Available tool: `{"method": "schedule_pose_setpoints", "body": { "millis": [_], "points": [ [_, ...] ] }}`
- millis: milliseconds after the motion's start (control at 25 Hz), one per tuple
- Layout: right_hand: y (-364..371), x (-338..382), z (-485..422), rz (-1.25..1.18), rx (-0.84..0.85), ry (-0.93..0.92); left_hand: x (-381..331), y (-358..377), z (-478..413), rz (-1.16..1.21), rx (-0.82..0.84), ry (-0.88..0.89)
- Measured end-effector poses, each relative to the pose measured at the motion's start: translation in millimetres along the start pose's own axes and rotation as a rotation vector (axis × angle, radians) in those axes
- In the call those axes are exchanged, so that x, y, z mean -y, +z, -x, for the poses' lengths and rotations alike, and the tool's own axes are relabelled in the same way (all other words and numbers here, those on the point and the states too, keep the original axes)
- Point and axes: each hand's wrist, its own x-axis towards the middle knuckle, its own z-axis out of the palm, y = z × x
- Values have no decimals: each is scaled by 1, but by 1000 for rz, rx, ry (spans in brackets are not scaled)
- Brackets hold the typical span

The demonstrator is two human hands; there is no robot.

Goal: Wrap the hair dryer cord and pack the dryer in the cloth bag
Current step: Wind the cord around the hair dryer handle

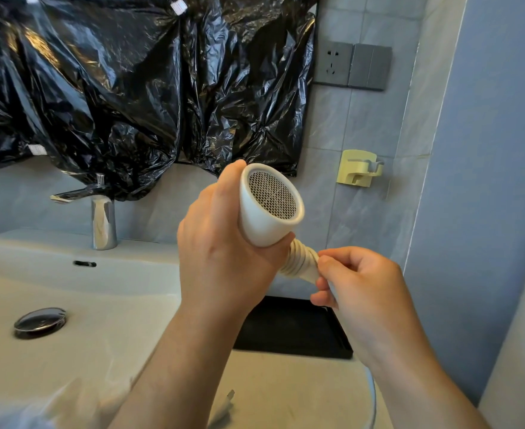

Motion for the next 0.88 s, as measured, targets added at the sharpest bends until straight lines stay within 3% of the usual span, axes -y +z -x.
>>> {"method": "schedule_pose_setpoints", "body": {
  "millis": [280,560,680,880],
  "points": [
    [0,9,9,-276,171,15,1,-3,1,104,-64,-35],
    [3,12,18,-545,388,-59,9,-4,-9,572,-238,-619],
    [1,4,12,-481,432,-25,14,-4,-10,586,-158,-756],
    [-20,2,-5,-412,471,-34,12,-5,-9,567,73,-819]
  ]
}}
